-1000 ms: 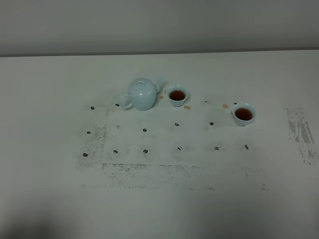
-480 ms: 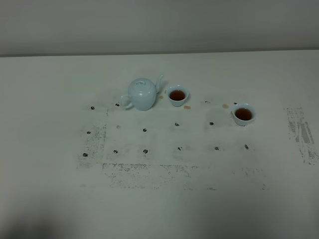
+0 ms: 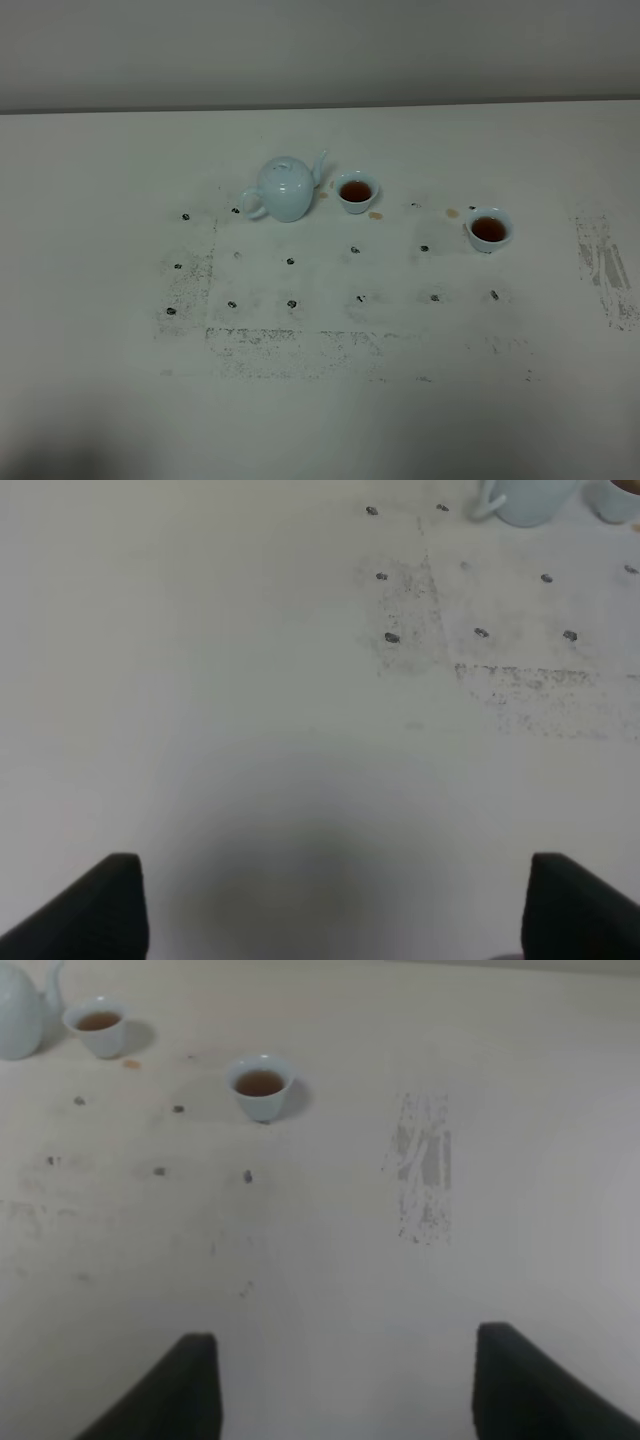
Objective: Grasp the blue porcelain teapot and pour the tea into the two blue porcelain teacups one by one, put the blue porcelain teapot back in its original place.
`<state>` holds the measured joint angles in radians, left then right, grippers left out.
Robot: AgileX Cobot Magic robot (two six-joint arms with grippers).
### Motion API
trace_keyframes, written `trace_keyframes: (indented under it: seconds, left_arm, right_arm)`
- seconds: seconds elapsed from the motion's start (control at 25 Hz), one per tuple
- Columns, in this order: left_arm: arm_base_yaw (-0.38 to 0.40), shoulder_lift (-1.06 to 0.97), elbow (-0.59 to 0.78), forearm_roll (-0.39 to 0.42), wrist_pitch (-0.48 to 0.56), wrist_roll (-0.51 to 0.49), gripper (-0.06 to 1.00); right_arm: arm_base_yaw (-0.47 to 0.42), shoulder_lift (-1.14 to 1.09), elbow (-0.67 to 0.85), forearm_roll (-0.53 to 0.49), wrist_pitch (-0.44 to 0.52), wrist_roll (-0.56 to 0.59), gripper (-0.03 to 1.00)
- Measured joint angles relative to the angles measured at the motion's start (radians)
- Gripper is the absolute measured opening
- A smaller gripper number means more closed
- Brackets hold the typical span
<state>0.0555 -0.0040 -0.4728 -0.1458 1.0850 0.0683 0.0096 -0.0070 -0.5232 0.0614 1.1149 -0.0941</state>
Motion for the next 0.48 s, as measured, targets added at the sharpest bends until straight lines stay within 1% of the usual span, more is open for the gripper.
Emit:
trace_keyframes:
  seconds: [0.48]
  left_arm:
    - [0.000, 0.000, 0.000, 0.000, 0.000, 0.000, 0.07]
  right_arm:
    - [0.000, 0.000, 0.000, 0.000, 0.000, 0.000, 0.52]
